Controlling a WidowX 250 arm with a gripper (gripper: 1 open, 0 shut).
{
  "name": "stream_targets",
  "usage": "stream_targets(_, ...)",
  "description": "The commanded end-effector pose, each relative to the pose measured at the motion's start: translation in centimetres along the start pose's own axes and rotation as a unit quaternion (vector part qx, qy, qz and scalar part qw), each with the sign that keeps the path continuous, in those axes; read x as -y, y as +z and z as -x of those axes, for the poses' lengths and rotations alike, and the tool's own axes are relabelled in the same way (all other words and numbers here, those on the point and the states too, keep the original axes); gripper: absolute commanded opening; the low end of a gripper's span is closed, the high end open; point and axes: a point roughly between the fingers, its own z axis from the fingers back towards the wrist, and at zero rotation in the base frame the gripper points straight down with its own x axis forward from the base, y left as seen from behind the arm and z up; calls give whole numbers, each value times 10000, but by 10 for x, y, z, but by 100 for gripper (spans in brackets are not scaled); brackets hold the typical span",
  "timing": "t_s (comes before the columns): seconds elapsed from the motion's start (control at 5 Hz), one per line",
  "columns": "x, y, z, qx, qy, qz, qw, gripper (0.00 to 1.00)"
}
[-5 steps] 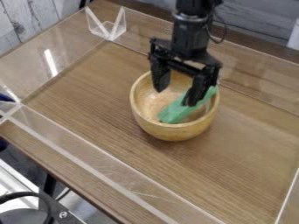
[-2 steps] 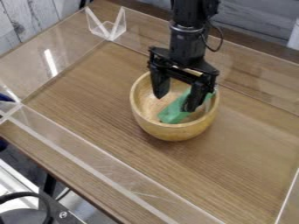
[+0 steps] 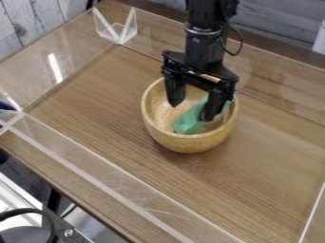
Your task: Remove the green block from inside the brown bowl and put it on the table
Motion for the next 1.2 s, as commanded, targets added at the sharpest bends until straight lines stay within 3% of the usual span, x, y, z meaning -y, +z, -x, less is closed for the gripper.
stream_targets(0.0, -2, 15, -5, 310, -1, 19, 9995, 100)
stream_targets(1.0, -1, 21, -6, 500, -92, 76, 9987, 100)
